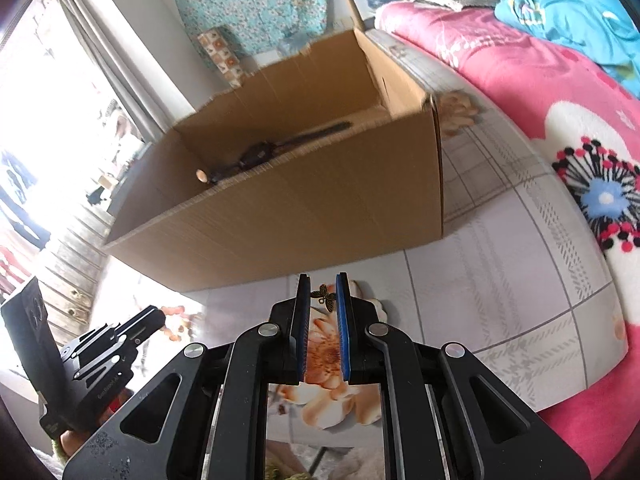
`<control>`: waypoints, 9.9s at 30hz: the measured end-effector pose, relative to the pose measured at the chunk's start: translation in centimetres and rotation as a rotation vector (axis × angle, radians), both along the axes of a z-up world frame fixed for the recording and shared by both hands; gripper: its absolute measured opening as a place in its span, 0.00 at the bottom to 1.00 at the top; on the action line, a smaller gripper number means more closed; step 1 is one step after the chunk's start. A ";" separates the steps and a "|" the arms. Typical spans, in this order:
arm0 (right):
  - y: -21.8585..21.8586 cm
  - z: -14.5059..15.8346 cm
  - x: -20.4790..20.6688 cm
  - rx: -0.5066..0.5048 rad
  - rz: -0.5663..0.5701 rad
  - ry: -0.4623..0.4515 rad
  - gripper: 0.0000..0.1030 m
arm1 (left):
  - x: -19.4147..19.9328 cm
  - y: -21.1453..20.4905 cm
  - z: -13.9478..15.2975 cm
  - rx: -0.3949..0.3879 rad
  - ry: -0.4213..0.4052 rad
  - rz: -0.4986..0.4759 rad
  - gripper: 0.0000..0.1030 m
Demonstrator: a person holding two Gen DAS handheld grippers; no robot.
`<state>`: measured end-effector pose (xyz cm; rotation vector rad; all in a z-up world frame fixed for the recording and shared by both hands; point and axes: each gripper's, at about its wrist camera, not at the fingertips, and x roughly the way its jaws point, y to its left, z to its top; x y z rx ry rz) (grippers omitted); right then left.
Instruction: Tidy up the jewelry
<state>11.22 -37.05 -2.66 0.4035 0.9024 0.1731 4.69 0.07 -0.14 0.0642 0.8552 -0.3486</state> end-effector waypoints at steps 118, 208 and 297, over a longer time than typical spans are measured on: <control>-5.9 2.5 8.1 -0.026 -0.037 0.104 0.37 | 11.4 0.0 2.9 0.062 0.091 0.182 0.92; 3.6 2.5 -1.7 -0.303 0.041 -0.001 0.92 | 2.7 -3.1 2.4 0.141 0.006 0.272 0.95; 4.6 1.4 0.6 -0.328 0.067 0.105 0.92 | 5.1 -3.9 1.5 0.154 0.182 0.304 0.94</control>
